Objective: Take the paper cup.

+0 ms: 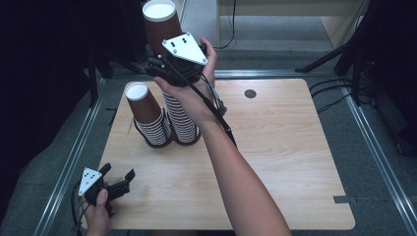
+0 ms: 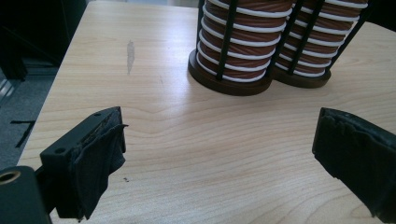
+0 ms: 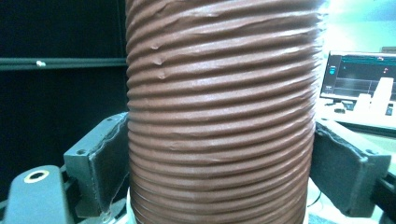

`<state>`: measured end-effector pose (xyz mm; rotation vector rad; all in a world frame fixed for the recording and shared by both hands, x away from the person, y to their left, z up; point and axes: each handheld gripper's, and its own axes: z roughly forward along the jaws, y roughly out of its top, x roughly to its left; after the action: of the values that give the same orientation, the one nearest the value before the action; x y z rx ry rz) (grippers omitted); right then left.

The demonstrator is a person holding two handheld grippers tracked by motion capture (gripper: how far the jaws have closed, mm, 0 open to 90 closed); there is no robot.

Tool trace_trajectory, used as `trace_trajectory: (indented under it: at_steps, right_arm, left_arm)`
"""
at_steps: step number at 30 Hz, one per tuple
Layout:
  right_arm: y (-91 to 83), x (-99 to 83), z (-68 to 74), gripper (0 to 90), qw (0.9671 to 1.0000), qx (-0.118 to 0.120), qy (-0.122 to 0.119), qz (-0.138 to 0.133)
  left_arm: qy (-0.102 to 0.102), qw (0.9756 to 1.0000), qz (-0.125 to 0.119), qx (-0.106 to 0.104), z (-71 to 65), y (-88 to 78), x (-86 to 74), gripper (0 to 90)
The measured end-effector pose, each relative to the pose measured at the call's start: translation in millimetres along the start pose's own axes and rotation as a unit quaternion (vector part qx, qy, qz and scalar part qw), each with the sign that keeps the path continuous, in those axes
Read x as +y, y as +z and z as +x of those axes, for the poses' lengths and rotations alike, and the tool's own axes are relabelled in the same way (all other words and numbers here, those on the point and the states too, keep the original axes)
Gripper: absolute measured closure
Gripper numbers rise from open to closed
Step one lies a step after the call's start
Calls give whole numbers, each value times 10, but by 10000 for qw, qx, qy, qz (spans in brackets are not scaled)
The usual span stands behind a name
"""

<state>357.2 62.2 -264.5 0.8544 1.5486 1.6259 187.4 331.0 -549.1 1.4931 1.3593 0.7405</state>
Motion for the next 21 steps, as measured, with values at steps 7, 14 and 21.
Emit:
trace_trajectory:
  at_steps: [7, 14, 21]
  right_arm:
    - [-67, 135, -16, 133, 9998, -1, -17, -189]
    - [-171, 253, -52, 133, 9995, -4, 4, -311]
    - [-307, 328, -114, 133, 9991, -36, -34, -424]
  left_arm:
    - [21, 10000, 14, -9, -5, 0, -1, 26]
    - [28, 10000, 15, -6, -3, 1, -1, 26]
    - [-9, 10000, -6, -23, 4, 2, -2, 26]
